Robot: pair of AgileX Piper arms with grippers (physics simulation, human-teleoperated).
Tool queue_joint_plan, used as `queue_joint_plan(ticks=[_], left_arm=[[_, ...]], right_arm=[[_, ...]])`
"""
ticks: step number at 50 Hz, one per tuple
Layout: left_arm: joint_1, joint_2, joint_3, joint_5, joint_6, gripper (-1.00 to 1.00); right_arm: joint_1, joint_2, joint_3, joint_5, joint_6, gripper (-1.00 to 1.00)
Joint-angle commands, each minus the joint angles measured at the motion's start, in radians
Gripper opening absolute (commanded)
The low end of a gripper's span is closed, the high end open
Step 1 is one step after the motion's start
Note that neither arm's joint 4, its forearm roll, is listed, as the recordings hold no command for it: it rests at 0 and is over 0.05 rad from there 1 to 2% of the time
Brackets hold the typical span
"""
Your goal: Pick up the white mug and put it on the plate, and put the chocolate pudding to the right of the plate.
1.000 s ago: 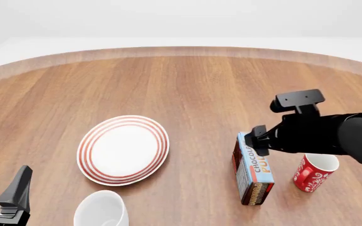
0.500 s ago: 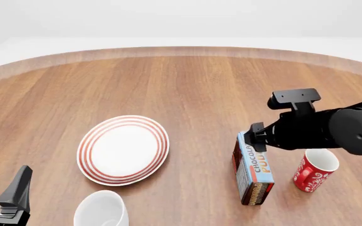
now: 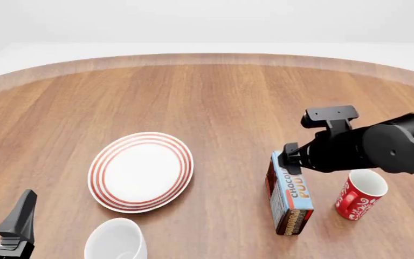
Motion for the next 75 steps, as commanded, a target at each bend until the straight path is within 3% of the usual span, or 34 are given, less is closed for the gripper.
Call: queue_joint_plan(ticks=[1,75], left_arm=[[0.0,0.0,0.0,0.0,0.0,1.0],[0.0,0.0,0.0,0.0,0.0,1.0]], right_arm=[[0.001,0.045,0.016,-0.033,0.011,1.0],[0.035,0.178,0.119,-0.169,0.082,1.0]])
